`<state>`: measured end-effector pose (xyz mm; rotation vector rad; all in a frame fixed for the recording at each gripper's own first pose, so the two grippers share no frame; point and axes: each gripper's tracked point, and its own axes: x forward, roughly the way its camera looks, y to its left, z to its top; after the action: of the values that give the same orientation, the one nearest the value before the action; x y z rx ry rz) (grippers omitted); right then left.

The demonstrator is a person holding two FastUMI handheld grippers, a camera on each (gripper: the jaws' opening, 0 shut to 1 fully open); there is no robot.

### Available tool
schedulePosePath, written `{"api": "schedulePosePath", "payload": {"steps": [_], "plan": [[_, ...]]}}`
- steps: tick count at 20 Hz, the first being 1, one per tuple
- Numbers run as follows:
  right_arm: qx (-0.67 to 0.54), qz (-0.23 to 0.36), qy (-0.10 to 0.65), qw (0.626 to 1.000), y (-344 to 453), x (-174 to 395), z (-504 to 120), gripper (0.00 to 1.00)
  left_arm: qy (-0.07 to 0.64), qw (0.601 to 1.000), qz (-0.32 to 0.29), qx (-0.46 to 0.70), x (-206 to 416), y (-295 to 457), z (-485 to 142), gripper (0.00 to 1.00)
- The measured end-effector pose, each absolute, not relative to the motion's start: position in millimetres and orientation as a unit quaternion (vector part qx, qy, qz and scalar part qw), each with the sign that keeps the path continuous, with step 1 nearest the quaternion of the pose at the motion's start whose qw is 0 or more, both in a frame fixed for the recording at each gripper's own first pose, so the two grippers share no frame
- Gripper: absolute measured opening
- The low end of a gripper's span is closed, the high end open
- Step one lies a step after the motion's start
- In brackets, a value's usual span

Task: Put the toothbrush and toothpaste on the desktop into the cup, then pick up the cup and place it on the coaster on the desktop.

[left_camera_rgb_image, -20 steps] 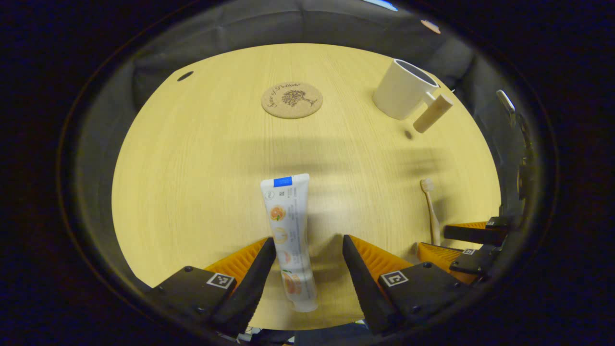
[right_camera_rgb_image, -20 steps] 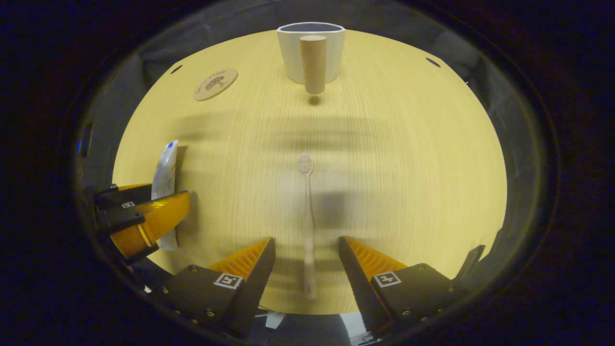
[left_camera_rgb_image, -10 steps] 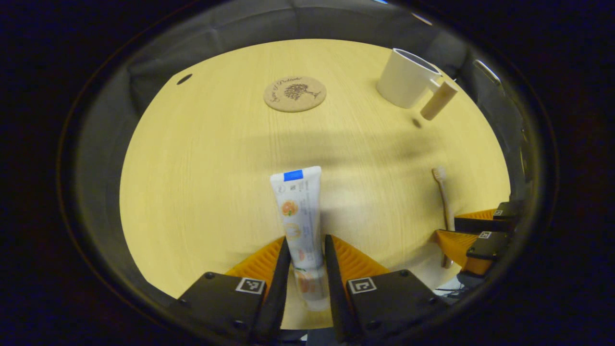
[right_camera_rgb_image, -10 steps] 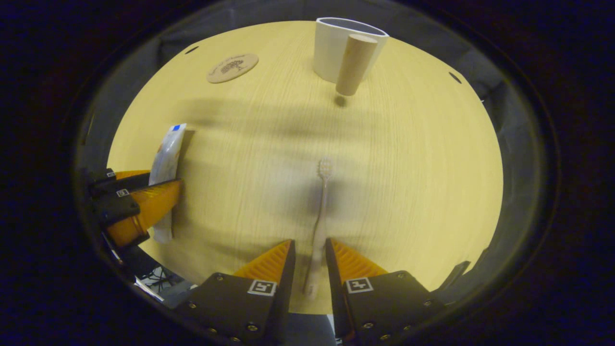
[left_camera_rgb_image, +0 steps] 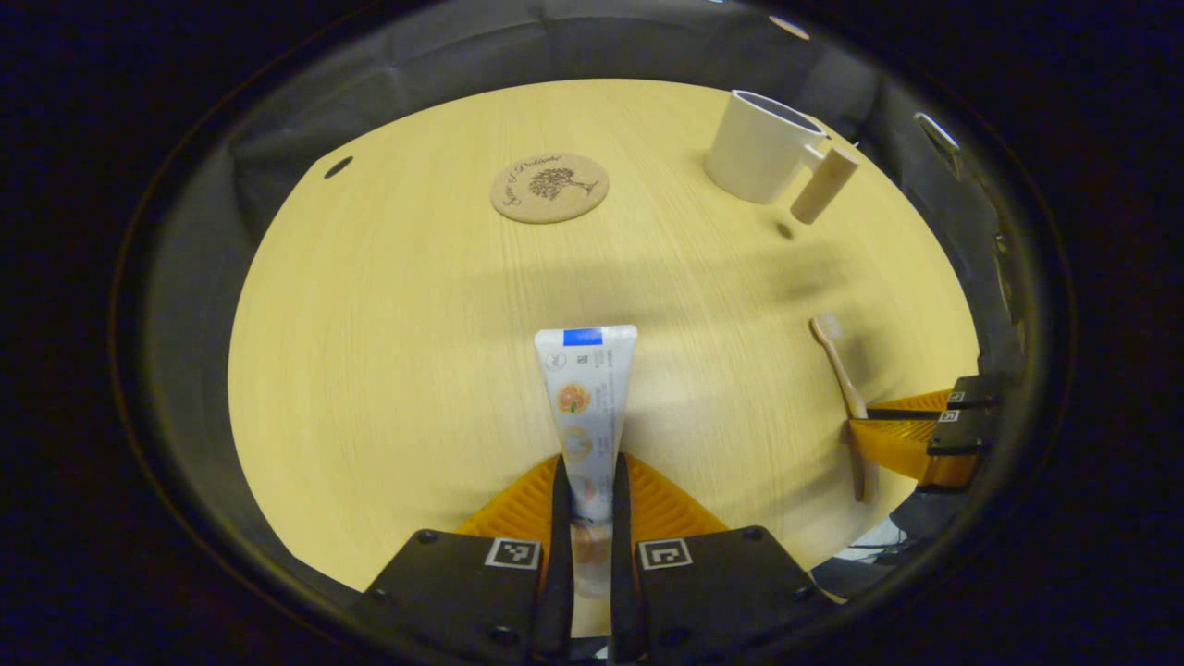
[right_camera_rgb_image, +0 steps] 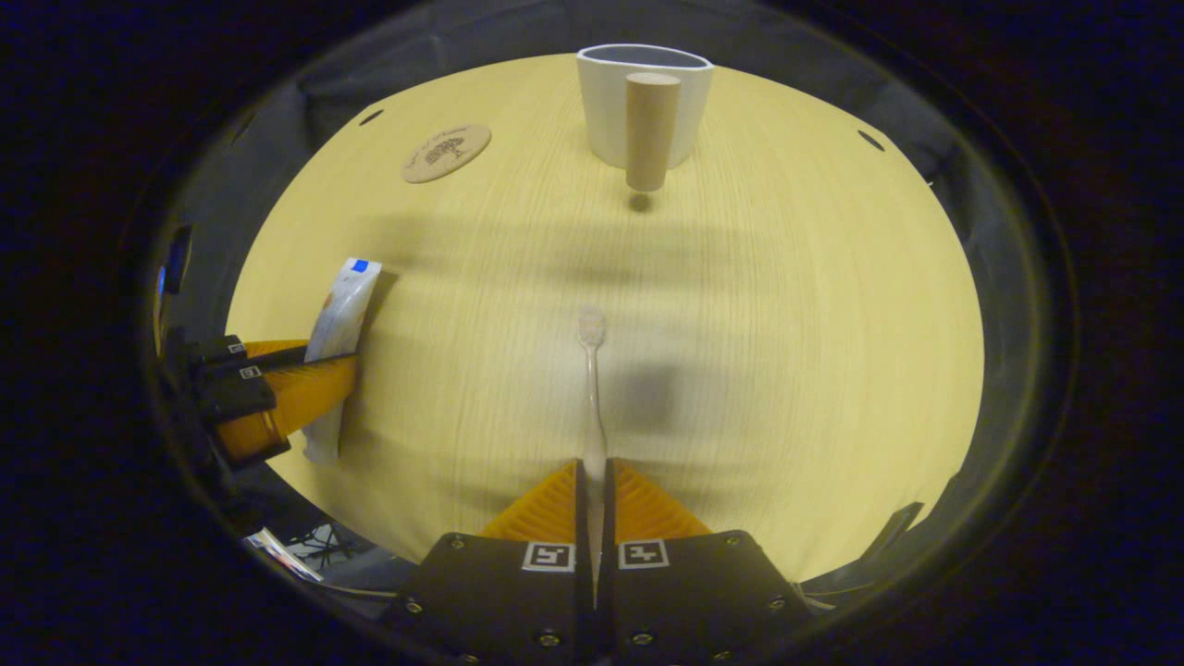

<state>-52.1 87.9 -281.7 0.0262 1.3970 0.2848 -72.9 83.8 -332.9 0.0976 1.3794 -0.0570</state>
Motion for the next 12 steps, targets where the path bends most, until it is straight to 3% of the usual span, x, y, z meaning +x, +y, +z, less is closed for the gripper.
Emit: {"api": "schedulePosePath", "payload": {"steps": [6,12], "plan": [[0.055,0.142,0.615,0.773,93.0,-53.8,-272.4,0.02,0.604,0.795,-0.023,0.051,-67.7,81.9,-324.3,0.24],[0.092,0.158,0.532,0.827,91.9,-34.7,-234.6,0.02,0.548,0.836,-0.014,0.034,-42.7,73.8,-301.3,0.24]]}}
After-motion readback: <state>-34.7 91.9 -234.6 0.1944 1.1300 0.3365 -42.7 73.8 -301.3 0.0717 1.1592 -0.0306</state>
